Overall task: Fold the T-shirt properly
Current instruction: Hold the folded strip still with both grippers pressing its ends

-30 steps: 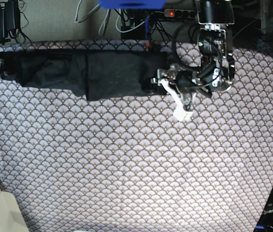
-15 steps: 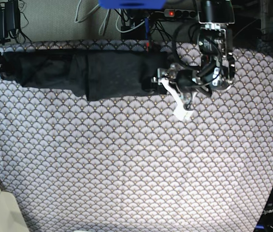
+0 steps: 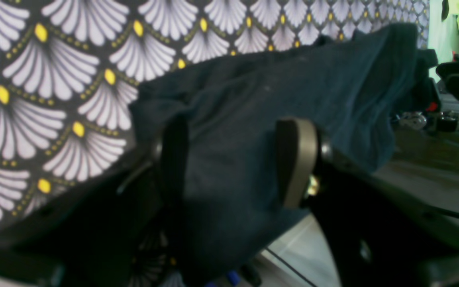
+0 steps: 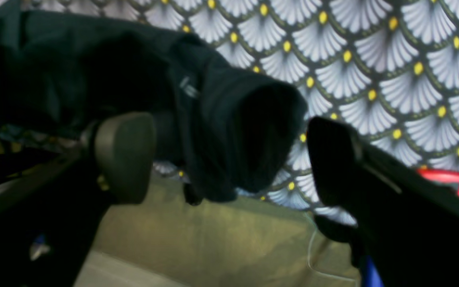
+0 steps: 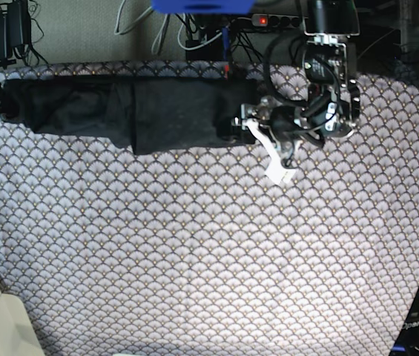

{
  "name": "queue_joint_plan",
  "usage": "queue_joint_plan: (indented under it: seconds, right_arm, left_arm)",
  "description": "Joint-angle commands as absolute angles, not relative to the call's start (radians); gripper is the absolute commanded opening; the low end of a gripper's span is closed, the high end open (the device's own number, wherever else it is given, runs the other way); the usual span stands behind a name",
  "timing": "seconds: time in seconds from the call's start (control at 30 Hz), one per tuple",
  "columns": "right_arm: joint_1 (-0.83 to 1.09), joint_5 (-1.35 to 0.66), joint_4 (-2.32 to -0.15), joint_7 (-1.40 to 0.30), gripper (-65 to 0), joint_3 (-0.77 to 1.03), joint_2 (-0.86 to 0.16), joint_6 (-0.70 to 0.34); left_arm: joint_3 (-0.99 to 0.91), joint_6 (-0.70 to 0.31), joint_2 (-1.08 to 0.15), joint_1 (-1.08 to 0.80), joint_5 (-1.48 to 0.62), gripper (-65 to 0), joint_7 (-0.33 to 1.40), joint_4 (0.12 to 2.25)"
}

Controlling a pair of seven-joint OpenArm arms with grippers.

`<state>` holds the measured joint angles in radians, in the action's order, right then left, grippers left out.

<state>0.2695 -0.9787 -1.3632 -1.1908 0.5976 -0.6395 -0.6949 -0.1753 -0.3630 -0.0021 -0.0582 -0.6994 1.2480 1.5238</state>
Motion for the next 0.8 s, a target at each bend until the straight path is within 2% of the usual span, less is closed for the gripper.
queue_joint_plan:
  seconds: [0.0,0.27,0.5,0.77]
  right_arm:
    - [0.266,-0.969,-1.376,-1.167,-4.9,0.610,-0.668,-0.698]
    - [0.268,-0.900,-1.374,-1.132,-4.9,0.610,-0.668,-0.698]
    - [0.266,-0.871,-1.231,-1.075,-4.8,0.602,-0.682,-0.698]
    - [0.269,-0.869,-1.214,-1.049,-4.7,0.601,-0.693,-0.698]
  left_arm:
    - [-0.176,-0.366,0.001,-0.050,-0.711,-31.2,1.245,1.538]
    - [-0.176,-0.366,0.001,-0.050,-0.711,-31.2,1.245,1.538]
    - [-0.177,-0.364,0.002,-0.050,-0.711,-31.2,1.245,1.537]
    - [-0.177,-0.363,0.002,-0.045,-0.711,-31.2,1.245,1.537]
